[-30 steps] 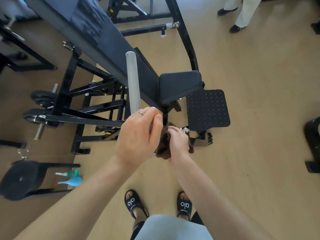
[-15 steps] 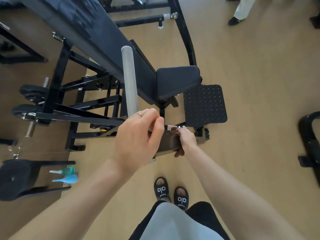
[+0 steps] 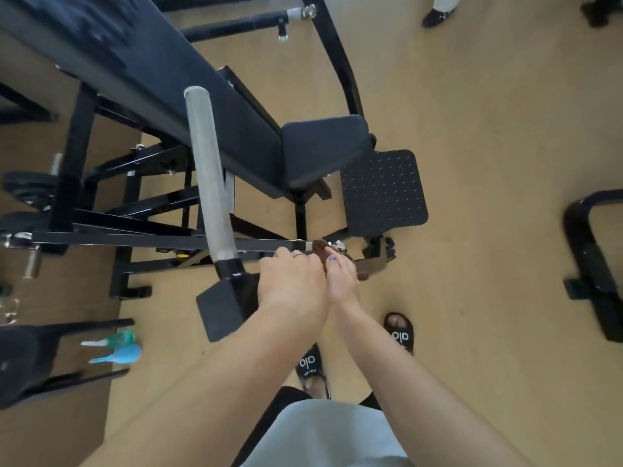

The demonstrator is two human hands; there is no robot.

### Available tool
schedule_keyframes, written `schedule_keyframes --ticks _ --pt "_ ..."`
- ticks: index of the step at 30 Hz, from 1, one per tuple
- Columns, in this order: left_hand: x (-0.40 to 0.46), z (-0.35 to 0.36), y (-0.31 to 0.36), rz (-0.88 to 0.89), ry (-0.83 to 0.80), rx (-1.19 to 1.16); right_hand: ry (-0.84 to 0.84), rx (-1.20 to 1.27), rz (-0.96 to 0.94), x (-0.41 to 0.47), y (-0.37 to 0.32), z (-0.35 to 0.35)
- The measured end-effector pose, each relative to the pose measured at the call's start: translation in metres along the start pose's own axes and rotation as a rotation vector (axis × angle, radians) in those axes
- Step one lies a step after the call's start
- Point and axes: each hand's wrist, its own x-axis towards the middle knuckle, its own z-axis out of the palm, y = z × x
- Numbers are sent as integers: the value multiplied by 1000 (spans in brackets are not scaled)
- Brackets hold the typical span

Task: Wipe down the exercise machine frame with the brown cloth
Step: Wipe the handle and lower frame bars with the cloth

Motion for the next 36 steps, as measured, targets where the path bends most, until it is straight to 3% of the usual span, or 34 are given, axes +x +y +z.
schedule_keyframes --ticks 6,12,15,18,25,30,36 --pt "50 36 62 -141 -34 76 -7 -66 55 75 53 -24" --pt "90 54 99 -224 -23 83 -95 -75 -22 98 80 -39" --pt "97 59 107 -252 4 85 -120 -50 25 108 80 -48" --pt "95 64 106 -231 44 90 -151 17 91 105 77 -49" --pt "98 73 108 -207 88 135 -218 -77 -83 90 91 -47" --pt "119 93 129 -179 232 81 -135 -64 87 162 123 -65" --pt "137 133 145 -90 328 176 -123 -38 209 206 136 -67"
